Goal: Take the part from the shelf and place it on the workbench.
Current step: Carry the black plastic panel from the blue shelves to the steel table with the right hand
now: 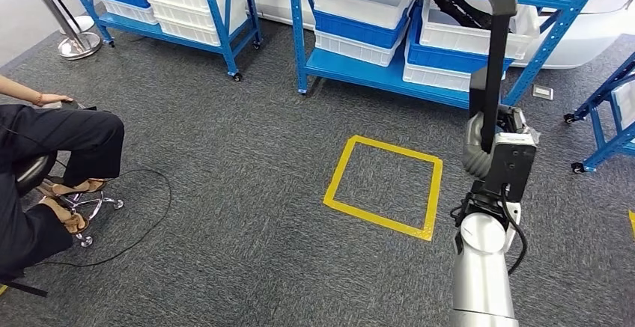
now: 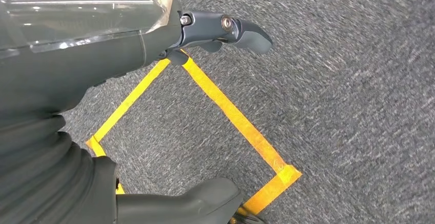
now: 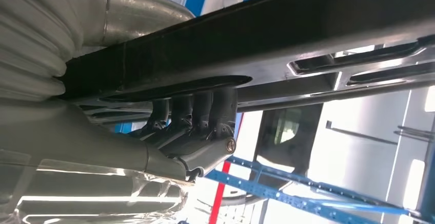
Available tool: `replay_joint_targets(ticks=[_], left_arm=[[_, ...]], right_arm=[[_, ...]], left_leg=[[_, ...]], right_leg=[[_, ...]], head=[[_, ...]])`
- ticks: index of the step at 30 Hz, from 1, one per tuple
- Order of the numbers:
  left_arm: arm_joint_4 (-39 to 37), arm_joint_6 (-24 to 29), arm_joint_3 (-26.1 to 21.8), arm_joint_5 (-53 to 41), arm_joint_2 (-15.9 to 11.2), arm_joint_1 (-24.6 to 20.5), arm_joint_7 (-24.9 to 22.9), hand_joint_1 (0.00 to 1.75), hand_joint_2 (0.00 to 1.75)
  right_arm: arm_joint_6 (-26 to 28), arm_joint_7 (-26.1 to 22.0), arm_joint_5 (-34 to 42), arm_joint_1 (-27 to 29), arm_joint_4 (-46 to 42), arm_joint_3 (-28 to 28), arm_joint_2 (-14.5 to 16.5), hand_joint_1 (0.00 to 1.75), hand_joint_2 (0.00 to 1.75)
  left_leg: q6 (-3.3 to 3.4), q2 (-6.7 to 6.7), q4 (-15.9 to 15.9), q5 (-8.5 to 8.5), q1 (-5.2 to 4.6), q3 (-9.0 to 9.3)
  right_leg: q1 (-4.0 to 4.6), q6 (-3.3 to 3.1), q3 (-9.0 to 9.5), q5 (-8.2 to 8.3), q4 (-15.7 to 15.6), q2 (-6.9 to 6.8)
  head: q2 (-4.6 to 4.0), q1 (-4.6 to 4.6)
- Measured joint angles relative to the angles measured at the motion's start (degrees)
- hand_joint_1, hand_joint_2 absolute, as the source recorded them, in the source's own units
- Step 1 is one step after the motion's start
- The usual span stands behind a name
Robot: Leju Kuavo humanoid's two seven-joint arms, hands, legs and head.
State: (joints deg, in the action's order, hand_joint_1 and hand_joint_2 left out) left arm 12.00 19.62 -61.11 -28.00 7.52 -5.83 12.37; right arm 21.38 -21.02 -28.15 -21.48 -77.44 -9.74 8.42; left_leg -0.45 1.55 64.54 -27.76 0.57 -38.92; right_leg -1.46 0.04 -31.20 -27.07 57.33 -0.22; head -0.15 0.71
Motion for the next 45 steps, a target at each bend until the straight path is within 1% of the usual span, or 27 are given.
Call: replay_joint_targets(ticks=[2,4,5,6,8,10,12,14,16,18,19,20,21,23,24,25,28,29,31,32,34,35,36,39,41,43,45], left_arm=[[0.0,0.08,-0.16,0.01,0.01,-0.1,-0.01,0.0,1.75],[0.0,0.11,-0.28,0.03,0.01,-0.04,-0.02,0.0,1.75],[0.0,0.13,-0.32,0.04,-0.03,-0.02,-0.02,0.0,1.75],[0.0,0.14,-0.34,0.04,-0.08,-0.04,-0.02,0.0,1.75],[0.01,0.17,-0.36,0.04,-0.09,-0.17,-0.02,0.0,1.75],[0.01,0.18,-0.36,0.04,-0.02,-0.28,-0.02,0.0,1.75],[0.0,0.2,-0.36,-0.01,0.0,-0.25,-0.02,0.0,1.75],[0.01,0.29,-0.36,-0.26,0.03,-0.22,-0.03,0.0,1.75],[0.02,0.43,-0.36,-0.55,0.04,-0.32,-0.05,0.0,1.75],[0.01,0.6,-0.37,-0.59,0.06,-0.38,-0.2,0.0,1.75],[0.01,0.71,-0.37,-0.48,0.09,-0.34,-0.31,0.0,1.75],[0.0,0.88,-0.41,-0.34,0.14,-0.29,-0.44,0.0,1.75],[0.0,1.1,-0.48,-0.19,0.2,-0.24,-0.54,0.0,1.75],[-0.01,1.59,-0.64,0.11,0.46,-0.23,-0.77,0.0,1.75],[-0.02,1.83,-0.69,0.25,0.57,-0.25,-0.87,0.0,1.75],[-0.02,2.03,-0.74,0.37,0.67,-0.24,-0.98,0.0,1.75],[-0.02,2.52,-0.8,0.54,0.69,-0.09,-1.11,0.0,1.75],[-0.03,2.59,-0.81,0.56,0.72,-0.04,-1.13,0.0,1.75],[-0.03,2.59,-0.81,0.52,0.69,-0.09,-1.17,0.0,1.75],[-0.04,2.51,-0.81,0.43,0.68,-0.15,-1.17,0.0,1.75],[-0.04,2.28,-0.8,0.1,0.54,-0.23,-1.16,0.0,1.75],[-0.04,2.16,-0.8,-0.04,0.46,-0.21,-1.16,0.0,1.75],[-0.04,2.06,-0.8,-0.14,0.36,-0.18,-1.16,0.0,1.75],[-0.04,1.63,-0.79,-0.22,0.09,-0.22,-1.1,0.0,1.75],[-0.04,1.35,-0.79,-0.22,0.04,-0.33,-1.01,0.0,1.75],[-0.03,1.3,-0.79,-0.22,-0.02,-0.35,-0.94,0.0,1.75],[-0.03,1.3,-0.79,-0.22,-0.04,-0.32,-0.89,0.0,1.75]], right_arm=[[0.0,-0.01,-0.01,0.04,0.13,0.05,0.02,1.75,1.75],[0.0,-0.01,-0.01,0.12,0.35,0.09,0.02,1.75,1.75],[0.0,-0.01,-0.01,0.14,0.44,0.09,0.06,1.75,1.75],[0.0,-0.01,-0.01,0.11,0.5,0.1,0.11,1.75,1.75],[0.0,-0.01,-0.01,-0.06,0.54,0.11,0.25,1.75,1.75],[0.0,-0.02,-0.04,-0.25,0.54,0.13,0.37,1.75,1.75],[0.0,0.0,-0.13,-0.39,0.55,0.14,0.51,1.75,1.75],[0.0,0.1,-0.45,-0.56,0.55,0.16,0.63,1.75,1.75],[0.0,0.26,-0.86,-0.72,0.58,0.24,0.62,1.75,1.75],[0.0,0.51,-1.09,-0.76,0.76,0.47,0.56,1.75,1.75],[0.0,0.64,-1.15,-0.77,0.88,0.6,0.55,1.75,1.75],[0.0,0.73,-1.2,-0.84,0.98,0.72,0.55,1.75,1.75],[0.0,0.79,-1.24,-0.98,1.04,0.81,0.58,1.75,1.75],[-0.01,0.84,-1.46,-1.52,1.08,0.94,0.73,1.75,1.75],[-0.01,0.9,-1.68,-1.83,1.09,0.98,0.89,1.75,1.75],[-0.03,0.99,-1.95,-2.08,1.12,0.99,1.11,1.75,1.75],[-0.19,1.44,-2.65,-2.48,1.18,1.08,1.89,1.75,1.75],[-0.25,1.58,-2.78,-2.6,1.19,1.15,2.13,1.75,1.75],[-0.33,1.75,-2.99,-2.85,1.19,1.31,2.6,1.75,1.75],[-0.34,1.82,-3.1,-2.97,1.2,1.45,2.73,1.75,1.75],[-0.35,1.97,-3.29,-3.01,1.2,1.8,2.82,1.75,1.75],[-0.35,2.05,-3.39,-2.95,1.2,2.0,2.82,1.75,1.75],[-0.35,2.14,-3.5,-2.87,1.2,2.22,2.83,1.75,1.75],[-0.36,2.38,-3.92,-2.71,1.04,2.94,2.82,1.75,1.75],[-0.39,2.55,-4.12,-2.7,0.78,3.29,2.81,1.75,1.75],[-0.42,2.68,-4.21,-2.67,0.58,3.52,2.82,1.75,1.75],[-0.42,2.74,-4.23,-2.63,0.4,3.78,2.84,1.75,1.75]], left_leg=[[-0.39,-1.03,7.91,-3.76,0.16,-3.53],[-0.6,-1.34,10.03,-4.0,0.38,-4.16],[-0.64,-1.61,7.36,-2.64,0.5,-2.5],[-0.7,-2.26,2.98,-0.91,0.62,0.17],[-0.61,-3.79,-4.42,1.27,0.53,4.5],[-0.03,-4.03,-6.44,1.67,0.11,5.33],[0.91,-3.03,-6.61,2.06,-0.19,5.03],[1.8,-2.1,-6.84,2.48,-0.15,4.88],[2.51,-1.26,-6.93,2.8,-0.1,4.66],[2.96,-0.15,-6.91,2.98,-0.34,4.38],[3.08,0.5,-6.91,3.06,-0.51,4.28],[3.18,1.19,-6.9,3.14,-0.7,4.25],[3.24,1.87,-6.9,3.21,-0.88,4.26],[3.23,3.07,-6.86,3.36,-1.14,4.27],[3.11,3.54,-6.83,3.44,-1.22,4.19],[2.92,3.97,-6.82,3.53,-1.22,4.06],[2.09,4.95,-6.93,3.83,-1.15,3.67],[1.84,4.42,-6.72,3.7,-1.2,3.49],[1.29,1.86,-3.8,1.75,-1.12,2.08],[0.89,0.47,-0.59,-0.01,-0.92,0.47],[0.13,-0.74,6.76,-3.09,-0.26,-3.35],[-0.24,-0.99,8.83,-3.44,0.11,-4.54],[-0.59,-1.27,8.43,-2.58,0.49,-4.45],[-1.46,-3.7,-2.0,2.52,1.21,1.03],[-1.1,-4.63,-5.91,3.46,1.02,3.03],[-0.11,-3.66,-6.14,3.3,0.53,2.9],[0.88,-2.7,-6.37,3.48,0.4,2.94]], right_leg=[[0.1,-0.22,-0.25,0.06,0.01,-1.03],[0.1,-0.28,-0.43,0.12,0.03,-2.19],[0.04,-0.25,-0.45,0.12,0.05,-2.73],[-0.03,-0.18,-0.45,0.11,0.09,-3.25],[0.14,0.31,-0.49,0.02,0.21,-4.06],[0.56,1.17,-0.48,0.05,0.19,-4.69],[0.57,2.01,-0.37,0.14,0.01,-5.22],[0.31,2.37,-1.27,-1.08,1.82,-3.77],[0.23,2.06,-4.35,-4.22,8.23,-1.33],[0.46,1.82,-7.98,-6.9,15.73,-0.36],[0.63,1.89,-8.84,-7.23,17.48,-0.16],[0.79,2.03,-8.42,-6.55,16.62,0.01],[0.95,2.12,-6.97,-5.17,13.64,0.31],[1.35,1.68,-2.72,-1.95,4.95,2.1],[1.5,1.28,-1.31,-0.95,2.0,2.79],[1.68,0.89,-0.53,-0.43,0.34,3.21],[1.52,0.11,-0.2,0.07,-0.34,2.07],[1.25,-0.13,-0.02,0.28,-0.64,1.67],[0.76,-0.63,0.31,0.54,-1.12,0.82],[0.79,-0.8,0.41,0.52,-1.19,0.28],[0.75,-1.0,0.43,0.42,-1.19,-0.85],[0.69,-0.96,0.43,0.35,-1.17,-1.41],[0.57,-0.84,0.46,0.25,-1.13,-1.93],[0.41,0.28,0.65,-0.52,-0.57,-3.26],[0.84,1.14,0.7,-1.06,-0.18,-3.91],[1.02,1.77,0.92,-1.24,-0.33,-4.7],[0.66,2.28,0.52,-2.01,0.55,-4.07]], head=[[0.0,0.1],[0.0,0.11],[0.0,0.1],[0.0,0.1],[0.0,0.04],[0.0,-0.1],[0.0,-0.19],[0.0,-0.3],[0.0,-0.48],[0.0,-0.55],[0.0,-0.57],[0.0,-0.59],[0.0,-0.61],[0.0,-0.61],[0.0,-0.63],[0.0,-0.59],[0.0,-0.65],[0.0,-0.67],[0.0,-0.32],[0.0,-0.18],[0.0,-0.05],[0.0,-0.04],[0.0,-0.02],[0.0,0.08],[0.0,-0.03],[0.0,-0.26],[0.0,-0.35]])
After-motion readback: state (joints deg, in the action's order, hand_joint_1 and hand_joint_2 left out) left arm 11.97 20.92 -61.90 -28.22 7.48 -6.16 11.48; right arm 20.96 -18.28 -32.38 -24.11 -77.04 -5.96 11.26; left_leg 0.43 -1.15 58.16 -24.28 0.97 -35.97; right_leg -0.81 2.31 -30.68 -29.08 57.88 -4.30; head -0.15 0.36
